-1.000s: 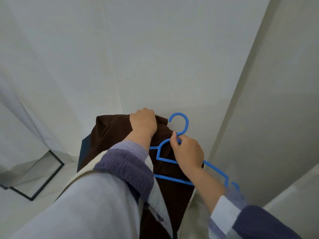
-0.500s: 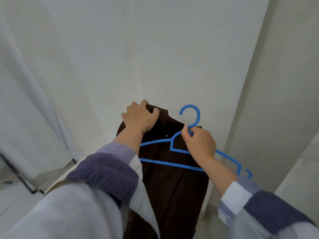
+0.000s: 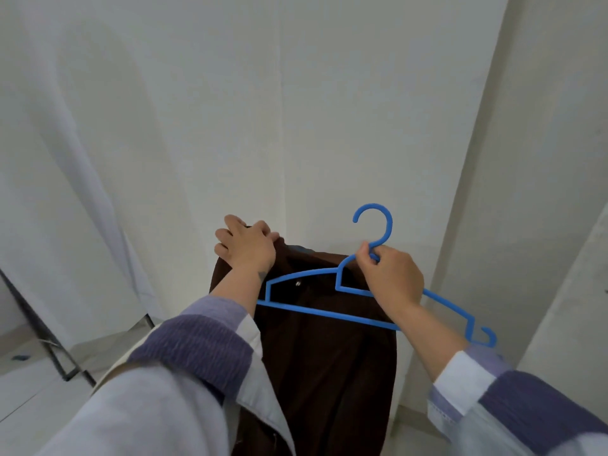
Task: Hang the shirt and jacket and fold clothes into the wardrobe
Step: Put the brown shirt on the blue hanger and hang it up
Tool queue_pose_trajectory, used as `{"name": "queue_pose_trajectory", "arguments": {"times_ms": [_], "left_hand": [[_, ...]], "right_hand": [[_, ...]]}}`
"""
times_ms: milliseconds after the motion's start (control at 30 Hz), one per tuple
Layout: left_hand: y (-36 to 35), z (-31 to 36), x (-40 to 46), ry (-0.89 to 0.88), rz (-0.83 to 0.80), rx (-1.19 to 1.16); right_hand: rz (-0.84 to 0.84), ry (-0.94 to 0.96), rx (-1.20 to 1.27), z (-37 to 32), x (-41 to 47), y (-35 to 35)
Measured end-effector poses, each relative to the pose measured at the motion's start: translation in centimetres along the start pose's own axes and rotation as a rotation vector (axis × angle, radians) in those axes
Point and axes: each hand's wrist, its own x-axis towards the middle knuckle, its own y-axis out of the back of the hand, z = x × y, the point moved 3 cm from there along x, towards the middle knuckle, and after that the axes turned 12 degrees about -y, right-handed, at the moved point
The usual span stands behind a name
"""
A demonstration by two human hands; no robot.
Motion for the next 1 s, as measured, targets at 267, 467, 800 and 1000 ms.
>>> {"name": "queue_pose_trajectory", "arguments": {"times_ms": [267, 467, 800, 1000], "left_hand": [[0.7, -2.8, -0.1, 0.092, -0.048, -0.47], [0.9, -3.9, 0.3, 0.101, -0.085, -0.482], [1.3, -5.3, 0.6, -0.136, 0.0, -0.358], [2.8, -6.2, -0.4, -0.147, 0.122, -0.163]], "right_hand": [[0.09, 0.013, 0.026, -0.9, 1.8, 3.1], [0.143, 0.049, 0.031, -1.8, 2.6, 4.3], [0.13, 0.047, 0.029, -3.1, 1.6, 1.9], [0.16, 0.083, 0.067, -4.1, 1.7, 2.0]]}}
